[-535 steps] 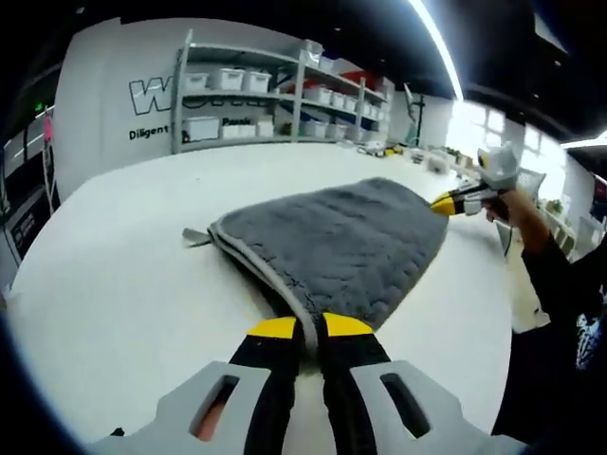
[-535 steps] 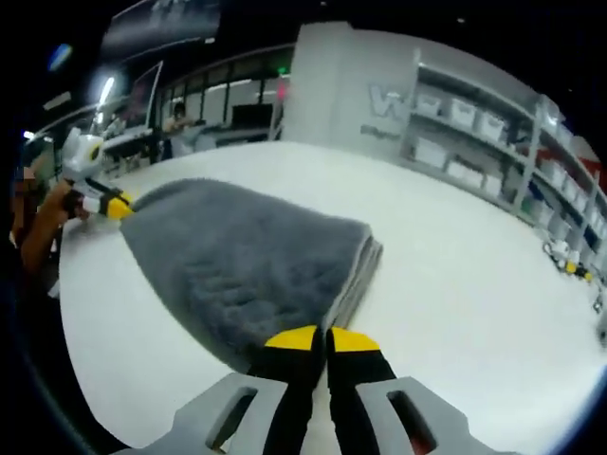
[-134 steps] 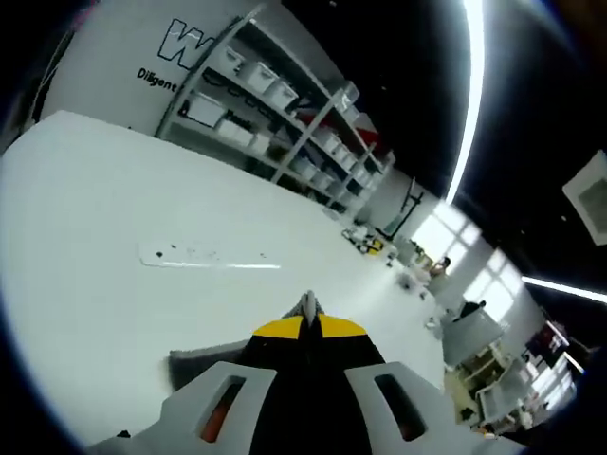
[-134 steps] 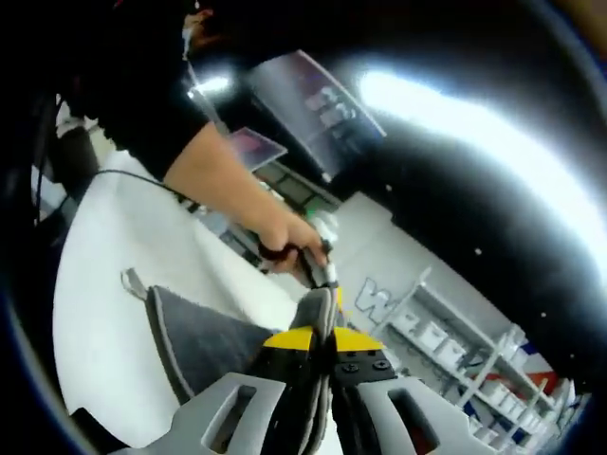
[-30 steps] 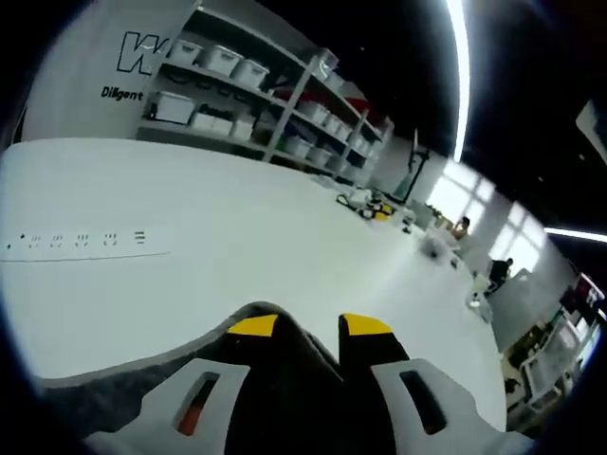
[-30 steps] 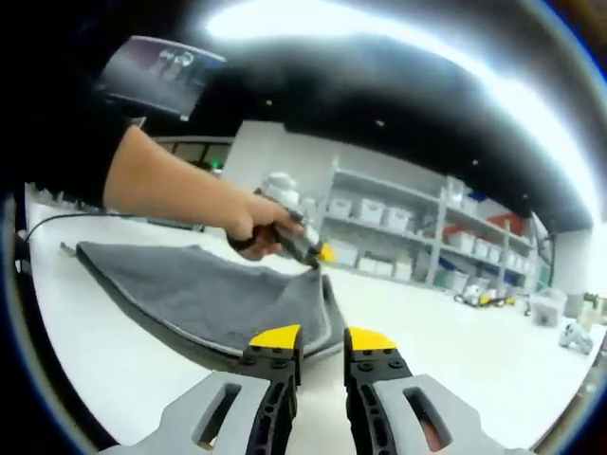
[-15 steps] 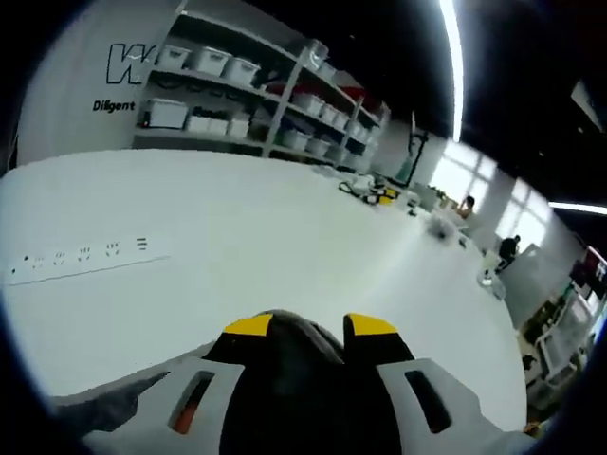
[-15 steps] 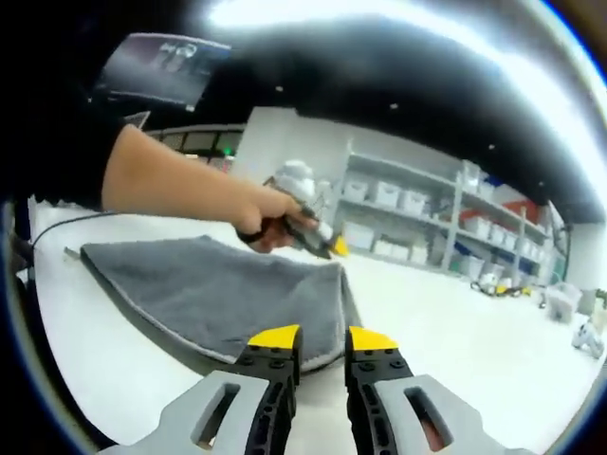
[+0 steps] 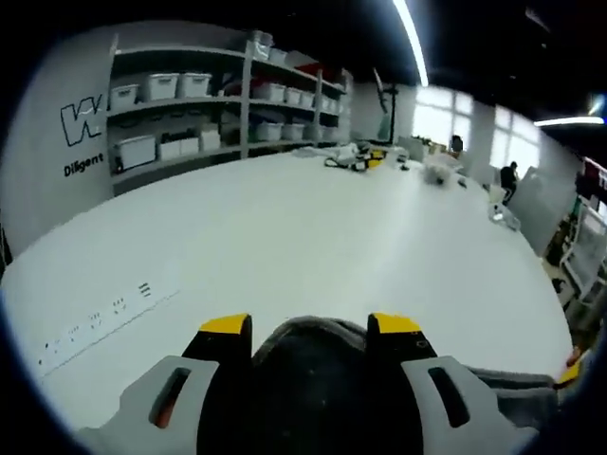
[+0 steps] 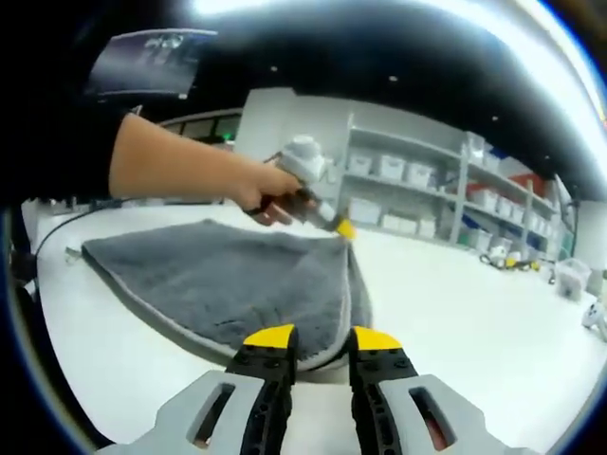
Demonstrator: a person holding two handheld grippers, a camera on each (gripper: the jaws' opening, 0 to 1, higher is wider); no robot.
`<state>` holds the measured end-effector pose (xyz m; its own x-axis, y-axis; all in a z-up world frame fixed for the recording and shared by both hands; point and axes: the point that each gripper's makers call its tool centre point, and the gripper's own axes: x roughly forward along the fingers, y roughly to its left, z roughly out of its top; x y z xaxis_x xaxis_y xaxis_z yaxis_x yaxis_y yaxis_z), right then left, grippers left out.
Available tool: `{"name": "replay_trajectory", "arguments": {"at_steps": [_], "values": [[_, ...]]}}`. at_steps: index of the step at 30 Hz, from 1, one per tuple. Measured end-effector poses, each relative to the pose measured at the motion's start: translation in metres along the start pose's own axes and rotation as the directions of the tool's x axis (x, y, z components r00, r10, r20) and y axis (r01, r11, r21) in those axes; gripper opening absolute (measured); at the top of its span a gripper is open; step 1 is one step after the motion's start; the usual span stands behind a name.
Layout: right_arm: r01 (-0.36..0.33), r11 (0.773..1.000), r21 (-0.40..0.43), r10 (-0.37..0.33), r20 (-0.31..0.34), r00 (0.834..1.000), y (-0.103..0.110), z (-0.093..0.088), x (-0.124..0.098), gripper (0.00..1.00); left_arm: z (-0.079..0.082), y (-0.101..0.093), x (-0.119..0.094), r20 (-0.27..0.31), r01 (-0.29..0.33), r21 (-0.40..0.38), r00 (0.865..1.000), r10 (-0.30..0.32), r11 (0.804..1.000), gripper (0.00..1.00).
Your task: Open the folded towel by lifting each exposed corner and separating the folded layers until the towel lies flat within the target outline without major curled edges
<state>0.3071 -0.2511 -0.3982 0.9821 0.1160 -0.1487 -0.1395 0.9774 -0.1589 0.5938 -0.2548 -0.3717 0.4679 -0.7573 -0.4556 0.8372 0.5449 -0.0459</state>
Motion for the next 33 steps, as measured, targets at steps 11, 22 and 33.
{"name": "replay_trajectory", "arguments": {"at_steps": [11,22,33], "values": [[-0.012,1.0,0.003,0.012,-0.021,1.0,0.002,-0.003,0.004,0.14,-0.018,-0.012,0.006,-0.11,0.101,0.247,0.991,-0.076,0.964,0.5],[-0.017,1.0,-0.018,0.017,-0.02,1.0,0.005,-0.003,0.004,0.05,-0.016,0.006,0.005,-0.072,0.027,0.222,0.997,-0.011,0.975,0.21],[-0.007,1.0,-0.005,0.007,-0.032,0.999,-0.002,-0.003,0.007,0.14,-0.016,0.014,0.006,-0.064,-0.007,0.271,0.998,0.025,0.963,0.06]]}}
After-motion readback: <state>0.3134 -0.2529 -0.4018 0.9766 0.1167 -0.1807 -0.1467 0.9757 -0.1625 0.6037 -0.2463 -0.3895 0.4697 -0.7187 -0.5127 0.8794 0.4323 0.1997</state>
